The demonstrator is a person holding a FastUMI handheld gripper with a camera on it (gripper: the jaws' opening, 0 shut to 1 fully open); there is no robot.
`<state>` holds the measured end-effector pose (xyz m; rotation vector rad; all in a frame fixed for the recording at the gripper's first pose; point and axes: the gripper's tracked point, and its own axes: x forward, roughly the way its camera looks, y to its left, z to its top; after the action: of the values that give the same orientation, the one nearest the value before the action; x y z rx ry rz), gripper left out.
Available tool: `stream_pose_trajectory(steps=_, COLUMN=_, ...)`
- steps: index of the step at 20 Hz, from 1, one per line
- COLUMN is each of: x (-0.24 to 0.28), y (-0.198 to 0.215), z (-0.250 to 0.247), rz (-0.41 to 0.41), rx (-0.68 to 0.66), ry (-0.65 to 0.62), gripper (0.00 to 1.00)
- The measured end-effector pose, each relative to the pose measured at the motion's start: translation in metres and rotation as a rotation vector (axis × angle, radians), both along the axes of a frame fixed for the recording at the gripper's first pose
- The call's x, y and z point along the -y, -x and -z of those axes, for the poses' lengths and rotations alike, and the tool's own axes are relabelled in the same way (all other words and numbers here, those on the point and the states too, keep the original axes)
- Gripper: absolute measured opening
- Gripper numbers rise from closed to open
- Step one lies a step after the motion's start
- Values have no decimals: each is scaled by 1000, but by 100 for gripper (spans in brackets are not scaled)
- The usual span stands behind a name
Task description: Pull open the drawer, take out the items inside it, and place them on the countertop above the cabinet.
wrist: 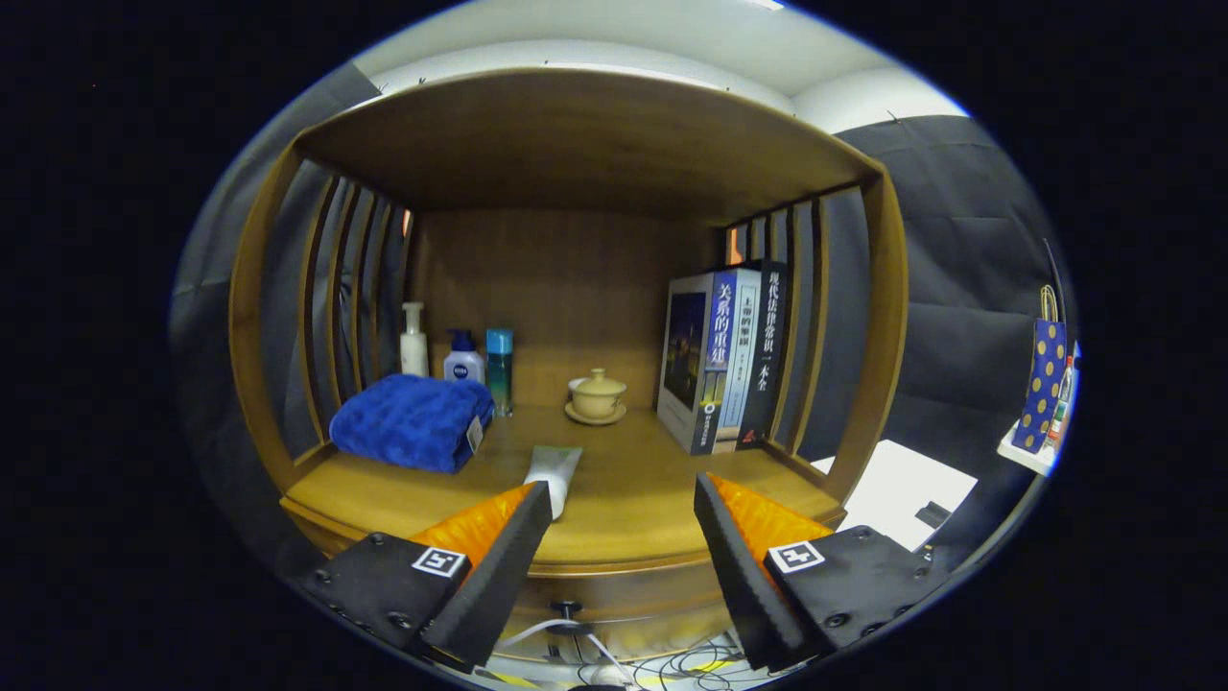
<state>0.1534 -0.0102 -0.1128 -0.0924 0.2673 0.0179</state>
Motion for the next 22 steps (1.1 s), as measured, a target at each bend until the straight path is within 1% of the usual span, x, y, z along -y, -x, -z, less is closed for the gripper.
stream_pose_trajectory(steps=4, x=2, y=2, z=-28, rz=-11, rx=41, ry=-17, gripper=99)
stream_pose_trajectory(steps=8, x=-3, y=5, z=-70, rz=-35, rx=98, ry=-63, gripper=99)
stream_pose_trajectory(steps=10, x=-22, y=15, z=-103, rz=-99, rx=132, ry=-198, gripper=98)
stream_pose_trajectory(steps=11, x=-27, y=20, z=-125, rz=-112, rx=150, ry=-251, gripper=98)
stream_pose_trajectory(steps=12, x=-25, y=24, z=-142, rz=-114, rx=165, ry=-252, gripper=98)
stream_pose_trajectory(steps=14, x=-12, y=32, z=-166, rz=-113, rx=192, ry=-214, gripper=98)
stream_pose_trajectory(steps=18, x=-11, y=49, z=-197, rz=-120, rx=212, ry=-196, gripper=98)
stream_pose_trajectory(steps=22, x=-7, y=52, z=-201, rz=-112, rx=212, ry=-197, gripper=98)
